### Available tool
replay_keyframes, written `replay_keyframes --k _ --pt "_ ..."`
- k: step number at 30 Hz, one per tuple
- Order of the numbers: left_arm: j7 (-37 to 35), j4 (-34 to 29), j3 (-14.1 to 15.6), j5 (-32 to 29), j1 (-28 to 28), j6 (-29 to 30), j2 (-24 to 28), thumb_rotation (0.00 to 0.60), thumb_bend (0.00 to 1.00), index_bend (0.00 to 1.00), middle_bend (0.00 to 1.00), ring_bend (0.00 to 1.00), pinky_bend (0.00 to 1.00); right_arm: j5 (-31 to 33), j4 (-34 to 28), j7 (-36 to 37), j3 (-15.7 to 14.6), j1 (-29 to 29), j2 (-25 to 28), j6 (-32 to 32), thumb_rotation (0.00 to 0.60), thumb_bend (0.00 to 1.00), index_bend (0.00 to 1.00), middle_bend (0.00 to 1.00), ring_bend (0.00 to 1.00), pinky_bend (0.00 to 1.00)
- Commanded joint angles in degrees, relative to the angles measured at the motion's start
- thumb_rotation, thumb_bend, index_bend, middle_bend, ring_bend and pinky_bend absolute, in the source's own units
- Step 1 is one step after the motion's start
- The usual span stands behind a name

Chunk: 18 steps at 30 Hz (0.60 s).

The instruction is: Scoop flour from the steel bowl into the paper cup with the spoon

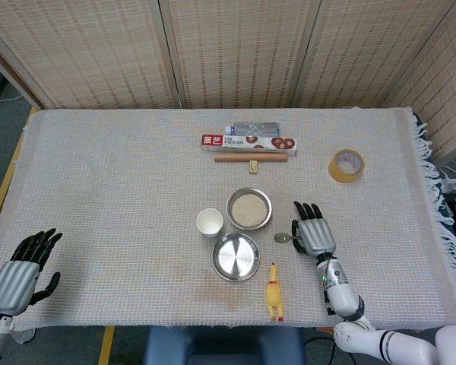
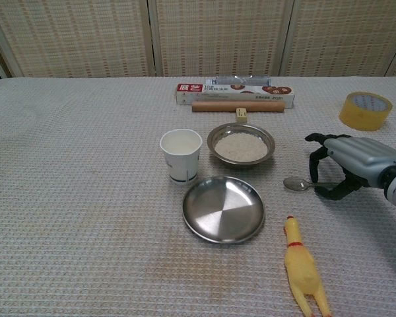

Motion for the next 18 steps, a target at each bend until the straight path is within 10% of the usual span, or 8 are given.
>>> replay_keyframes --k 1,18 --pt "0.2 0.0 0.0 -0.2 0.0 -0.1 0.0 0.6 0.44 0.0 0.0 0.0 0.1 0.2 0.2 -0.1 -0.1 0.1 -0.1 0.0 0.6 0.31 0.57 0.03 0.0 0.0" --pt "-0.3 0.0 0.1 0.1 0.0 0.0 0.1 0.6 0.44 0.0 0.0 0.0 0.1 -2.4 1.9 0.2 -0.8 0.1 -1.3 2.5 0.6 0.32 0.77 0.48 0.09 0.05"
